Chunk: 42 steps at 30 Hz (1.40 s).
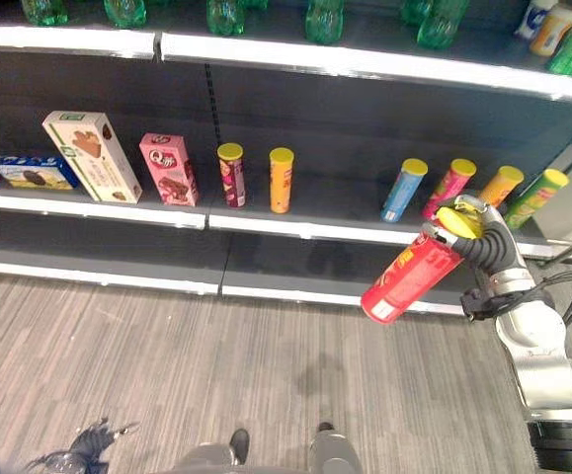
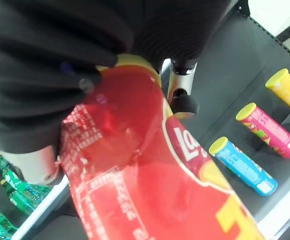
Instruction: Put the goods on the table back onto the shelves and tidy them up.
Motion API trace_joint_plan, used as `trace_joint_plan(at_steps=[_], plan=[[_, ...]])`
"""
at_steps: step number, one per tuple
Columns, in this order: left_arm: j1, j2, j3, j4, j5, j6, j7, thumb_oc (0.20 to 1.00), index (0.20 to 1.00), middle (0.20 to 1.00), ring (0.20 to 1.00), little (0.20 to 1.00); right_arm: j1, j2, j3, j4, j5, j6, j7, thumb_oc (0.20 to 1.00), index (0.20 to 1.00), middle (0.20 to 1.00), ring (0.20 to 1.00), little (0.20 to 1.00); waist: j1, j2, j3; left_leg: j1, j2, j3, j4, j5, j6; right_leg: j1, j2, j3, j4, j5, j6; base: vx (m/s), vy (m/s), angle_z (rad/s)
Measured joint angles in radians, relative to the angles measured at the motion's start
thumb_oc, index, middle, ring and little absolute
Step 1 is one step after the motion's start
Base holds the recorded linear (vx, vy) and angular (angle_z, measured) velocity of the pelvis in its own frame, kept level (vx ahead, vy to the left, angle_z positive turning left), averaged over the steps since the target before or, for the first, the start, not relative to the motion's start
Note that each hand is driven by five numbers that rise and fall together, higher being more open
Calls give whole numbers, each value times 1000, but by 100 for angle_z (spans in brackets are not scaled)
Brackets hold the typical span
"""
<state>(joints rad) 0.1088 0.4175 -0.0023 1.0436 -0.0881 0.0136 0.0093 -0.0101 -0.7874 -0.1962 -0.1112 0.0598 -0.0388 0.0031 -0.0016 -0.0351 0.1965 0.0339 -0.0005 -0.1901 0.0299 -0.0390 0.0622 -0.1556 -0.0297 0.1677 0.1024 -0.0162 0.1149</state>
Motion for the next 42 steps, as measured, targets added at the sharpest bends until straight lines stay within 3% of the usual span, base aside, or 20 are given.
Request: trace_joint_plan(at_steps=[1,3,4,7,13,24,27,30,31,33,34,35,36,37,38,39,40,41,42], plan=[[0,-4,1,-6,0,0,0,1000,1000,1000,1000,1000,9,-1,-11,-2,0,1,-1,200,200,200,200,200,0,-8,-1,1,-11,-19,-14,21,-15,10,-9,-12,-61,10,2,26,-77,81],[0,-4,1,-29,-1,-5,3,1000,1000,1000,1000,1000,33,-1,-17,-1,0,0,-9,200,200,200,200,200,-8,-64,-15,28,-59,-65,-44,29,-24,44,-69,-55,-121,46,12,77,-107,95],[4,-14,0,-43,-2,-4,10,1000,1000,1000,1000,1000,42,-2,-19,6,0,0,-15,200,200,200,200,200,11,-80,-20,39,-73,-79,-46,18,-39,56,-88,-74,-138,115,-1,62,-56,56],[19,-60,-5,-64,-9,-3,15,1000,1000,1000,1000,1000,39,-3,-19,17,0,1,-21,200,200,200,200,200,32,-53,-21,39,-47,-106,-51,2,-65,88,-69,-105,-195,171,-21,86,-72,30],[44,-110,-38,-105,-9,-2,16,1000,1000,1000,1000,1000,34,-9,-29,46,0,9,-21,200,200,200,200,200,34,-34,-21,58,7,-107,-81,-7,-80,102,-24,-134,-192,174,-43,69,-75,2],[41,-106,-33,-90,-9,-1,17,1000,1000,1000,1000,1000,63,-9,-58,55,1,9,-20,200,200,200,200,200,28,-28,-23,89,-3,-124,-93,-8,-81,134,-31,-128,-198,141,-29,30,-49,4],[38,-109,-31,-92,-13,3,8,1000,1000,1000,1000,1000,63,-9,-63,54,2,8,-19,200,200,200,200,200,32,-38,-14,-6,-59,-134,119,-51,-152,137,-37,-86,-198,124,-52,77,-72,9],[39,-118,-34,-92,-24,6,5,1000,1000,1000,1000,1000,69,-10,-96,52,4,7,-19,200,200,200,200,200,37,-35,20,-80,-106,-146,325,-77,-179,167,-48,-60,-197,120,-60,241,-41,4],[47,-127,-33,-96,-52,6,0,1000,1000,1000,1000,1000,69,-8,-104,52,4,9,-21,200,200,200,200,200,45,-30,24,-127,-129,-185,388,-104,-148,158,-50,-35,-191,119,-64,304,15,-32],[70,-133,-33,-106,-54,7,-9,1000,1000,1000,1000,1000,68,-7,-107,34,4,9,-21,200,200,200,200,200,59,-29,25,-139,-145,-214,291,-109,-125,110,-47,9,-173,119,-64,360,85,-66],[78,-136,-36,-106,-60,11,-11,1000,1000,1000,1000,1000,51,7,-104,30,5,5,-29,200,200,200,200,200,50,-31,28,-169,-165,-261,253,-107,-94,73,-46,55,-172,117,-61,226,86,-82],[78,-143,-35,-109,-67,11,-11,1000,1000,1000,1000,1000,41,7,-94,26,6,5,-38,200,200,200,200,200,61,-10,30,-167,-160,-275,205,-118,-64,51,-25,81,-173,95,-29,515,307,-130],[72,-159,-33,-129,-90,16,-8,1000,1000,1000,1000,1000,7,29,-78,22,6,5,-43,200,200,200,200,200,94,66,70,-179,-55,-222,209,-78,-57,-42,109,51,175,22,-46,485,338,-140],[91,-144,-26,-155,-91,9,-7,1000,1000,1000,1000,1000,15,58,-59,18,6,6,-42,200,200,200,200,200,111,46,74,-174,-43,-180,216,-78,-47,-72,135,52,354,-62,-68,674,506,-139],[118,-108,-29,-193,-93,-10,-6,1000,1000,1000,1000,1000,46,76,-35,-3,22,2,-38,200,200,200,200,200,127,-7,81,-173,-51,-120,287,-98,-79,-55,137,63,483,-173,-96,510,477,-102],[133,-87,1,-195,-94,-16,-3,1000,1000,1000,1000,1000,46,93,-26,-16,37,1,-37,200,200,200,200,200,135,-57,88,-215,-80,-70,432,-170,-64,13,111,131,426,-285,-146,556,526,-79],[87,-101,24,-135,-96,-3,6,1000,1000,1000,1000,1000,34,113,-38,-3,40,-7,-44,200,200,200,200,200,124,-42,98,-295,-96,-134,556,-211,-18,43,130,147,374,-311,-175,465,551,-76],[74,-98,17,-123,-97,11,8,1000,1000,1000,1000,1000,48,124,-44,-17,39,4,-44,200,200,200,200,200,136,-45,100,-315,-84,-135,543,-213,-24,45,128,160,347,-310,-173,335,474,-86],[74,-97,8,-137,-97,21,8,1000,1000,1000,1000,1000,62,133,-43,-45,38,13,-38,200,200,200,200,200,150,-54,102,-319,-72,-151,483,-200,-33,61,129,217,306,-296,-167,174,335,-112]])
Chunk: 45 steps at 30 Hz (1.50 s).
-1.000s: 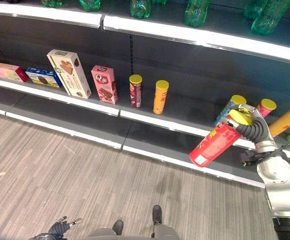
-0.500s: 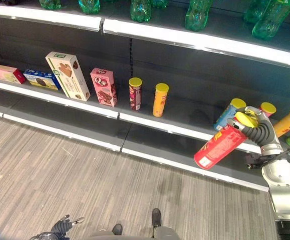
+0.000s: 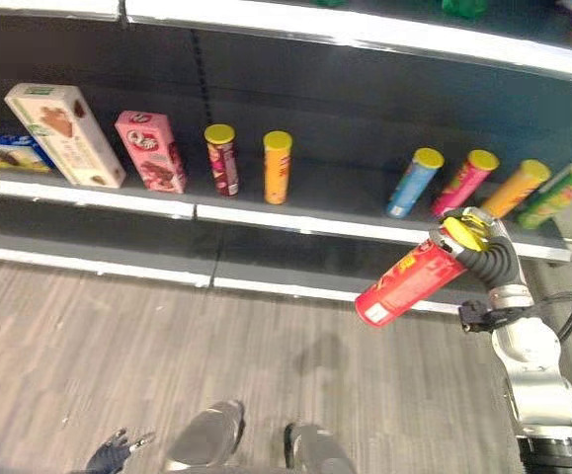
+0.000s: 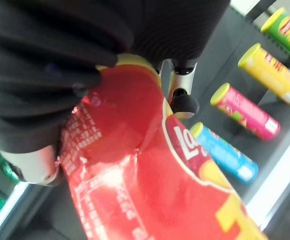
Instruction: Put the goods on the table back onto the shelves and tidy them up.
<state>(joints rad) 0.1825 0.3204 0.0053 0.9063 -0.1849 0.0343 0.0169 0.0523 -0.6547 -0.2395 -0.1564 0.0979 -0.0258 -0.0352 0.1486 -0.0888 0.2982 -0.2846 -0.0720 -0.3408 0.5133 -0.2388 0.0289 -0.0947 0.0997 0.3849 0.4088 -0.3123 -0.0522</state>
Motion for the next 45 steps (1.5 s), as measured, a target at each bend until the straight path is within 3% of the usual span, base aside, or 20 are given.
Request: trace_joint_plan(at_steps=[1,2,3,4,6,8,10,11,13,15,18,20,23,24,27,30,37,39,45], plan=[[2,-3,-7,5,1,-2,-2,1000,1000,1000,1000,1000,16,6,-4,-25,0,-3,10,200,200,200,200,200,3,-5,0,15,5,-1,-73,24,-6,12,-16,29,-44,11,1,147,285,-112],[-3,-8,-5,17,1,-3,-2,1000,1000,1000,1000,1000,42,18,-12,-42,0,-5,16,200,200,200,200,200,-3,4,-11,33,13,4,-153,43,9,51,-54,17,-84,34,38,152,351,-96],[8,-5,7,9,3,-11,-1,1000,1000,1000,1000,1000,51,17,-7,-49,1,-5,18,200,200,200,200,200,-17,20,-22,49,48,43,-194,133,-55,39,-39,16,-8,41,132,248,437,-76],[-6,32,7,7,8,-12,2,1000,1000,1000,1000,1000,49,31,11,-48,1,0,21,200,200,200,200,200,-31,-11,-30,65,35,72,-212,139,-39,35,-62,4,26,98,112,243,382,-86],[-39,81,50,-14,8,-17,13,1000,1000,1000,1000,1000,32,35,28,-50,2,-4,29,200,200,200,200,200,-29,-29,-39,90,55,120,-266,174,-7,37,-101,-74,-23,164,179,188,223,-65],[-55,109,62,-22,9,-30,21,1000,1000,1000,1000,1000,14,38,36,-49,2,-4,31,200,200,200,200,200,-28,-34,-46,122,69,147,-297,188,3,59,-125,-135,-72,218,206,147,217,-38],[-78,133,80,21,11,-33,29,1000,1000,1000,1000,1000,-38,33,79,-45,3,-7,40,200,200,200,200,200,-16,-32,-59,167,98,188,-364,214,5,82,-131,-233,-155,303,197,126,207,-60],[-84,143,79,39,13,-33,34,1000,1000,1000,1000,1000,-44,32,83,-46,3,-13,45,200,200,200,200,200,-19,-35,-62,181,97,190,-393,229,8,97,-138,-257,-179,308,198,175,172,-33],[-95,151,82,58,16,-33,44,1000,1000,1000,1000,1000,-38,31,79,-44,3,-13,47,200,200,200,200,200,-30,-47,-70,194,86,186,-422,238,15,108,-153,-262,-231,307,200,206,137,-1],[-110,146,83,63,18,-31,60,1000,1000,1000,1000,1000,-34,28,78,-45,3,-13,50,200,200,200,200,200,-44,-40,-69,222,94,157,-498,264,35,91,-129,-264,-320,277,186,206,90,17],[-146,119,72,71,18,-32,63,1000,1000,1000,1000,1000,-27,20,73,-41,3,-10,47,200,200,200,200,200,-104,-9,-61,241,98,84,-528,278,39,34,-117,-247,-506,343,201,199,52,62],[-149,101,66,65,18,-35,65,1000,1000,1000,1000,1000,1,18,69,-54,3,-8,39,200,200,200,200,200,-134,-2,-55,272,78,41,-546,284,27,2,-143,-235,-503,396,207,115,-35,88],[-120,105,53,48,20,-47,68,1000,1000,1000,1000,1000,45,18,67,-42,3,-8,37,200,200,200,200,200,-124,-75,-98,313,6,0,-581,271,2,-4,-218,-252,-497,366,189,62,-55,73],[-121,90,33,56,22,-44,70,1000,1000,1000,1000,1000,40,17,57,-24,3,-8,31,200,200,200,200,200,-124,-72,-105,307,12,-13,-572,266,-25,-13,-217,-276,-490,386,193,63,-98,58],[-88,44,-8,55,50,-32,66,1000,1000,1000,1000,1000,30,-14,33,-7,3,-3,23,200,200,200,200,200,-111,-18,-100,241,47,-32,-508,233,-79,-29,-182,-319,-501,407,194,58,-93,32],[-57,18,-19,58,56,-31,59,1000,1000,1000,1000,1000,32,-30,27,3,3,-3,16,200,200,200,200,200,-112,-21,-100,245,64,-37,-499,219,-98,-14,-169,-355,-504,434,171,51,-53,17],[-75,4,-43,74,57,-32,49,1000,1000,1000,1000,1000,31,-61,23,9,3,-5,15,200,200,200,200,200,-113,-32,-103,235,64,-47,-495,203,-93,-8,-177,-385,-502,440,160,48,-44,9],[-77,9,-42,73,57,-32,49,1000,1000,1000,1000,1000,32,-62,22,13,3,-5,16,200,200,200,200,200,-116,-32,-103,238,57,-66,-494,203,-92,7,-182,-401,-501,444,142,61,-53,29],[-76,7,-42,71,56,-31,49,1000,1000,1000,1000,1000,26,-62,12,53,3,-6,16,200,200,200,200,200,-108,-17,-101,252,58,-83,-490,206,-91,48,-189,-457,-499,436,129,45,-62,30]])
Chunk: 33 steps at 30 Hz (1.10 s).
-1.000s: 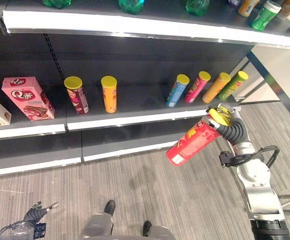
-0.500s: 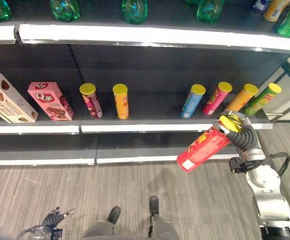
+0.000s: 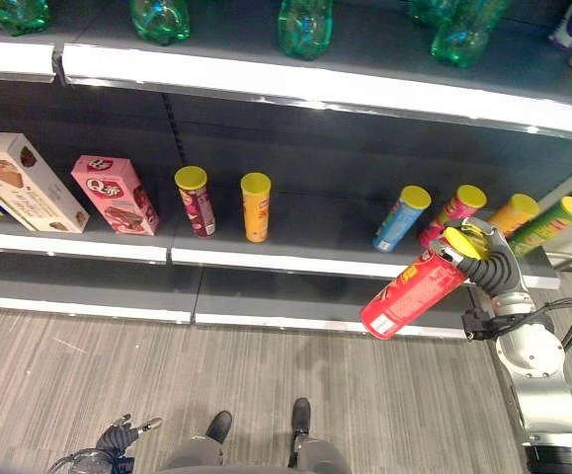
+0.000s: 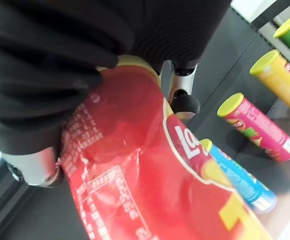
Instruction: Put the goods on the table back onto the shelves and tidy them up.
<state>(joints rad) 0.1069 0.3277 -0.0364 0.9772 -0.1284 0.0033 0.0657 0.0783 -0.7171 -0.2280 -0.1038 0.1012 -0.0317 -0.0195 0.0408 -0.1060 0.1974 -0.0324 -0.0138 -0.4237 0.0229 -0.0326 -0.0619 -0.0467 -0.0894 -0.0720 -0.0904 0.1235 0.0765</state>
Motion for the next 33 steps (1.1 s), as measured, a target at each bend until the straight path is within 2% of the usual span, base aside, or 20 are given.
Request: trace_joint_plan(at_steps=[3,6,7,8,9,11,12,14,15,18,20,24,28,29,31,33], plan=[[2,-4,0,-15,-6,1,-4,1000,1000,1000,1000,1000,-2,-1,-27,10,0,0,0,200,200,200,200,200,7,13,4,-1,-16,7,19,0,-1,14,-5,-15,-2,-10,6,-4,-60,21],[-4,-10,-1,-47,-9,-1,-6,1000,1000,1000,1000,1000,-7,-5,-34,18,6,0,-1,200,200,200,200,200,15,26,28,-21,-41,37,89,-9,-15,38,-17,-24,-5,-24,16,-31,3,20],[-11,-19,-1,-47,-9,-2,-6,1000,1000,1000,1000,1000,-7,-18,-36,22,17,1,-1,200,200,200,200,200,15,38,37,-45,-44,94,118,-14,-23,41,-22,-39,-5,-33,4,23,32,28],[-13,-24,-1,-46,-10,0,-7,1000,1000,1000,1000,1000,-7,-26,-37,23,25,1,-2,200,200,200,200,200,14,45,40,-50,-41,112,119,-15,-23,41,-22,-47,-5,-33,4,113,102,44],[-19,-32,1,-42,-10,0,-7,1000,1000,1000,1000,1000,-3,-38,-42,27,37,2,-7,200,200,200,200,200,6,56,47,-70,-24,161,113,-24,-35,42,-28,-63,-3,-33,4,99,63,54],[-28,-41,6,-26,-10,4,-10,1000,1000,1000,1000,1000,5,-37,-56,29,37,5,-19,200,200,200,200,200,5,52,63,-93,32,323,91,-33,-20,39,-39,-86,-5,-34,3,140,87,52],[-29,-44,6,-12,-10,6,-12,1000,1000,1000,1000,1000,6,-36,-59,40,37,4,-24,200,200,200,200,200,-1,48,66,-105,44,373,86,-32,-19,36,-48,-87,-5,-36,6,201,110,37],[-27,-45,8,4,-9,9,-12,1000,1000,1000,1000,1000,7,-26,-57,63,37,7,-42,200,200,200,200,200,4,41,70,-111,42,415,71,-3,-6,27,-62,-75,-5,-38,11,243,120,17],[-20,-43,21,4,-9,11,-12,1000,1000,1000,1000,1000,7,-18,-56,62,37,7,-42,200,200,200,200,200,12,40,69,-107,35,420,63,14,15,19,-65,-65,-5,-37,15,362,244,-14],[5,-24,47,5,-9,17,-12,1000,1000,1000,1000,1000,9,34,-55,62,35,8,-41,200,200,200,200,200,22,-3,63,-103,19,450,69,29,44,15,-78,-40,-4,-30,24,311,269,-14],[8,-10,46,7,-9,18,-12,1000,1000,1000,1000,1000,5,48,-54,58,27,8,-41,200,200,200,200,200,35,-30,55,-98,8,473,68,17,57,2,-85,-5,1,-23,34,187,186,-32],[2,15,48,-10,-9,15,-11,1000,1000,1000,1000,1000,-11,48,-44,55,13,8,-40,200,200,200,200,200,44,-50,44,-68,1,515,67,-5,72,4,-86,37,9,-1,43,139,216,-37],[-10,31,45,-44,-9,15,-12,1000,1000,1000,1000,1000,-16,47,-15,66,-24,24,-34,200,200,200,200,200,21,-35,33,-48,19,507,60,-34,90,-37,-64,50,126,13,46,82,202,-10],[-10,36,44,-49,-9,15,-12,1000,1000,1000,1000,1000,-14,50,-14,66,-32,25,-32,200,200,200,200,200,12,-23,28,-46,32,494,54,-13,99,-61,-59,61,176,11,51,128,130,15],[-14,45,46,-51,-9,16,-12,1000,1000,1000,1000,1000,-4,50,-14,68,-53,26,-31,200,200,200,200,200,-6,-9,27,-18,28,469,33,-20,104,-102,-56,69,290,16,58,172,114,24],[-2,52,46,-54,-9,16,-11,1000,1000,1000,1000,1000,18,50,-14,67,-64,26,-29,200,200,200,200,200,-16,9,20,16,24,450,0,5,130,-122,-63,70,355,1,59,181,-15,28]])
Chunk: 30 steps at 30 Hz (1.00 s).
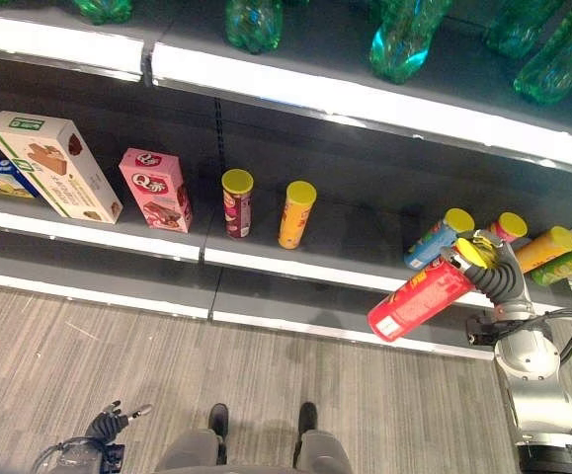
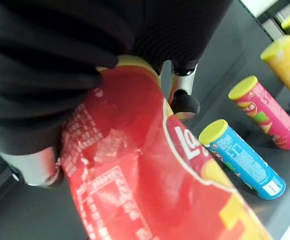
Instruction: Put the goods on the table back onto the shelves and tidy them up.
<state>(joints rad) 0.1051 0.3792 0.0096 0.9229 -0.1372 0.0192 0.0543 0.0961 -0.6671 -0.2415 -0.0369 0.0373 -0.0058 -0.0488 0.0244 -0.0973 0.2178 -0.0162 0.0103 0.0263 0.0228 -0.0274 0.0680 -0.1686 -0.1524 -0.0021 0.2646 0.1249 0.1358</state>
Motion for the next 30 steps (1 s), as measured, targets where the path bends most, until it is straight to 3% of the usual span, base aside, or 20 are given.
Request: trace_joint_plan(at_steps=[4,7,8,9,10,11,12,13,15,16,20,26,30], plan=[[7,18,-10,26,1,-1,0,1000,1000,1000,1000,1000,-4,-4,9,6,-21,-1,0,200,200,200,200,200,2,7,-13,15,-20,-50,-50,28,13,23,-7,25,-170,-48,7,198,-60,27],[2,8,-12,62,3,4,1,1000,1000,1000,1000,1000,-8,-11,26,13,-49,1,-1,200,200,200,200,200,-18,35,-12,14,-16,-124,-77,40,9,23,-4,116,-363,-28,28,170,-31,57],[1,7,-13,66,5,4,2,1000,1000,1000,1000,1000,-5,-12,32,19,-61,1,-1,200,200,200,200,200,-37,35,-10,21,-18,-161,-79,44,-2,23,3,154,-363,-16,39,130,-20,108],[2,11,-17,66,6,5,2,1000,1000,1000,1000,1000,2,-12,38,31,-66,3,-1,200,200,200,200,200,-52,26,-14,37,-27,-193,-95,52,-17,34,0,176,-361,-16,37,117,-89,124],[7,25,-22,51,6,4,1,1000,1000,1000,1000,1000,25,-11,37,32,-82,13,-3,200,200,200,200,200,-46,-8,-20,63,-60,-223,-111,56,-51,48,-25,182,-361,-32,12,161,-164,115],[4,30,-30,48,6,1,2,1000,1000,1000,1000,1000,38,-17,37,35,-101,17,-3,200,200,200,200,200,-47,-26,-18,74,-83,-246,-111,49,-62,61,-41,191,-361,14,21,118,-204,101],[1,3,-42,48,7,1,8,1000,1000,1000,1000,1000,33,-26,34,61,-126,22,-9,200,200,200,200,200,-45,16,-26,68,-57,-273,-111,39,-82,72,-28,151,-361,1,25,80,-132,68],[4,-7,-57,35,7,1,5,1000,1000,1000,1000,1000,34,-35,32,64,-141,23,-13,200,200,200,200,200,-45,28,-22,64,-50,-277,-111,35,-94,71,-19,141,-361,-8,19,73,-170,63],[16,-62,-57,19,9,0,5,1000,1000,1000,1000,1000,32,-84,32,68,-196,23,-13,200,200,200,200,200,-38,103,-16,44,-7,-300,-111,32,-116,69,17,95,-360,2,8,63,-184,38],[24,-73,-57,17,9,-1,5,1000,1000,1000,1000,1000,31,-93,32,68,-218,23,-15,200,200,200,200,200,-36,117,-16,42,5,-305,-111,32,-117,70,28,82,-360,8,9,33,-126,27],[24,-89,-62,-3,10,-3,5,1000,1000,1000,1000,1000,31,-113,16,68,-317,22,-58,200,200,200,200,200,-46,134,-5,17,25,-323,-111,31,-129,60,43,46,-360,6,-9,-2,-63,18],[19,-86,-92,-27,40,-22,9,1000,1000,1000,1000,1000,-25,-119,16,98,-430,19,-122,200,200,200,200,200,-45,135,25,-2,-7,-319,-111,32,-126,41,10,50,-361,5,-3,-30,9,1],[11,-83,-128,-31,40,-26,18,1000,1000,1000,1000,1000,-114,-137,37,142,-460,19,-165,200,200,200,200,200,-43,177,58,-24,-31,-315,-111,41,-114,18,-13,56,-360,14,11,-42,43,0]])
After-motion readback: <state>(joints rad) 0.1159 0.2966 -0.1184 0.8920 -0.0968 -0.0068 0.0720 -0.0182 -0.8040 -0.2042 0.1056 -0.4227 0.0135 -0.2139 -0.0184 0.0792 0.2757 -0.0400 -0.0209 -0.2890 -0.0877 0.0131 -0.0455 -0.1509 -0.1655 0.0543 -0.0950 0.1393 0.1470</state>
